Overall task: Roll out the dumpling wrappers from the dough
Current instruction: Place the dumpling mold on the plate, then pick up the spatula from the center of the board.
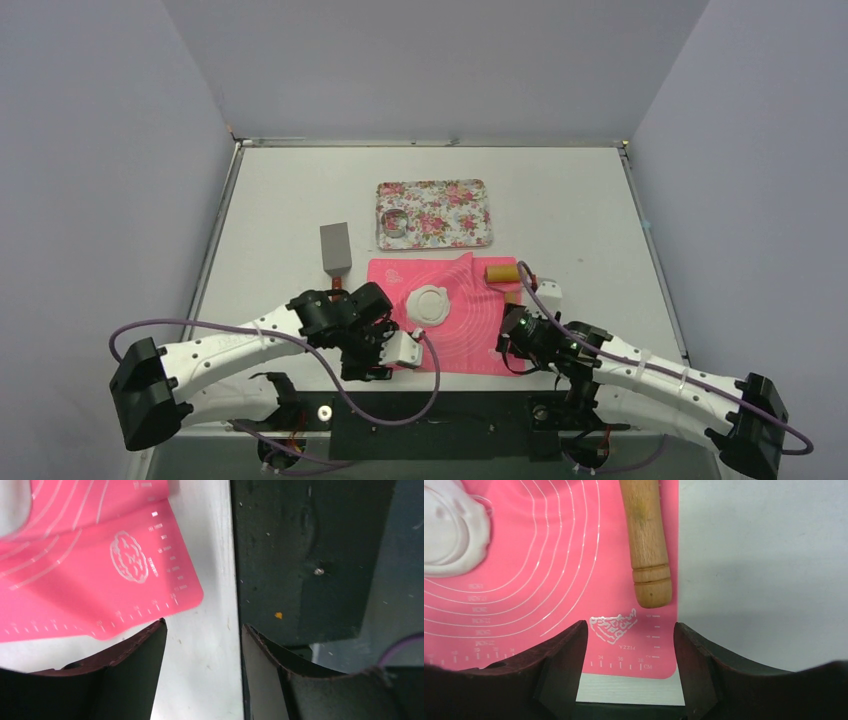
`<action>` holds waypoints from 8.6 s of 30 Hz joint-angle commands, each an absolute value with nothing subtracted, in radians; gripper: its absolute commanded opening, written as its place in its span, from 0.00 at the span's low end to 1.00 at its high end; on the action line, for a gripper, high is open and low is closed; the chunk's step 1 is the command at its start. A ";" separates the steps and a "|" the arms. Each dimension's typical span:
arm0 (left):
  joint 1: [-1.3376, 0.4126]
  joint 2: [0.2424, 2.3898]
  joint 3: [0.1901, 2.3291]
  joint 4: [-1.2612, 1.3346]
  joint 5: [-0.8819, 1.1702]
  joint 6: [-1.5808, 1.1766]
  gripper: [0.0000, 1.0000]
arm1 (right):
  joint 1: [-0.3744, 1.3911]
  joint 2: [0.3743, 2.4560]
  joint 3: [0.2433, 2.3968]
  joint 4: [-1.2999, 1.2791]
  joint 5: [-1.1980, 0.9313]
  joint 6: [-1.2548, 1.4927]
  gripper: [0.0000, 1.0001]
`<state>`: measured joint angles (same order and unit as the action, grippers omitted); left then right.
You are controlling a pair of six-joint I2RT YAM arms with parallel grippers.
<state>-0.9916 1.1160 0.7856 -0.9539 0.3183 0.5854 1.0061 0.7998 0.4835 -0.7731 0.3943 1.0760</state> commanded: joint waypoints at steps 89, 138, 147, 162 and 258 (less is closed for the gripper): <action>0.089 0.994 0.997 -0.742 0.622 0.958 0.50 | 0.861 0.956 0.855 -0.489 0.185 0.598 0.74; -0.066 1.219 0.379 0.121 0.818 1.367 0.51 | 0.855 1.058 0.872 -0.389 0.068 0.578 0.74; -0.105 1.311 0.398 0.203 0.807 1.362 0.48 | 0.856 1.071 0.889 -0.395 0.066 0.579 0.74; -0.151 1.217 0.503 0.246 0.824 0.869 0.00 | 0.856 1.061 0.910 -0.387 0.113 0.577 0.74; -0.331 1.435 1.018 -0.720 0.383 0.495 0.49 | 0.702 1.181 1.099 -0.227 -0.099 0.495 0.00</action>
<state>-0.2981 1.4242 1.0210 -0.7265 0.4240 0.4530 0.7364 1.1740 1.1187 -0.2356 -0.0261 0.4805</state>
